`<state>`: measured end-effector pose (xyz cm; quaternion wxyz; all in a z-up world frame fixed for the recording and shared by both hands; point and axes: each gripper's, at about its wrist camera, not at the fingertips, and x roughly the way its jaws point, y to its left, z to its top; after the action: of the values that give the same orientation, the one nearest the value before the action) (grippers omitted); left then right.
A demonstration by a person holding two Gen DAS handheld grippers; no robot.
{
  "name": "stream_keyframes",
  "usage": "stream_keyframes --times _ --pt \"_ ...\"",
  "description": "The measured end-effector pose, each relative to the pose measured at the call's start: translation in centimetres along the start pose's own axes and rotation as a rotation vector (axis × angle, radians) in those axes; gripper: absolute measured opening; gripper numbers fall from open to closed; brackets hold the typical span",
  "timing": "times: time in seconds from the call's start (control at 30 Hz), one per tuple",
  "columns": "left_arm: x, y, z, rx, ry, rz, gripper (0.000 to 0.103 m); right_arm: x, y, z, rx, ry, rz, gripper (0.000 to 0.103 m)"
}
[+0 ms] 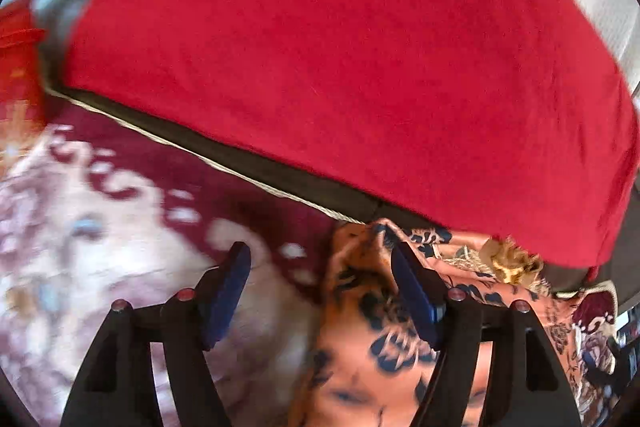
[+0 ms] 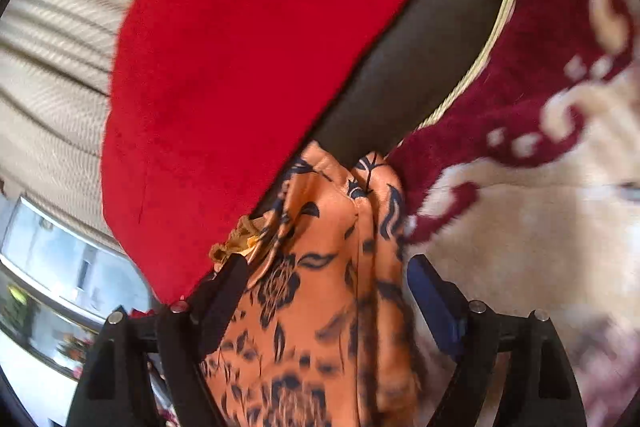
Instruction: Fold small clothes
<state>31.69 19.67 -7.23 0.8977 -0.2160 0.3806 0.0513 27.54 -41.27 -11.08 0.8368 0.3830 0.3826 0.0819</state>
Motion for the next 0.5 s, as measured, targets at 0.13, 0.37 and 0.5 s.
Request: stream_keyframes --times 0.13,0.37,0.5 --pt "-5.9 2.4 -4.4 -0.114 -0.028 -0.101 0.076 -5.0 1.6 -5.4 -0.005 -0.009 0.026 0.084" --pt "-5.0 0.5 -12.1 -0.232 0.116 -0.218 0.080 -2.9 0.7 -14.6 0.171 0.077 0.037 0.085" --pt "-1.8 -0.6 -12.8 -0.275 0.156 -0.184 0.080 -1.3 0.8 -12.9 0.256 -0.031 0.012 0.085"
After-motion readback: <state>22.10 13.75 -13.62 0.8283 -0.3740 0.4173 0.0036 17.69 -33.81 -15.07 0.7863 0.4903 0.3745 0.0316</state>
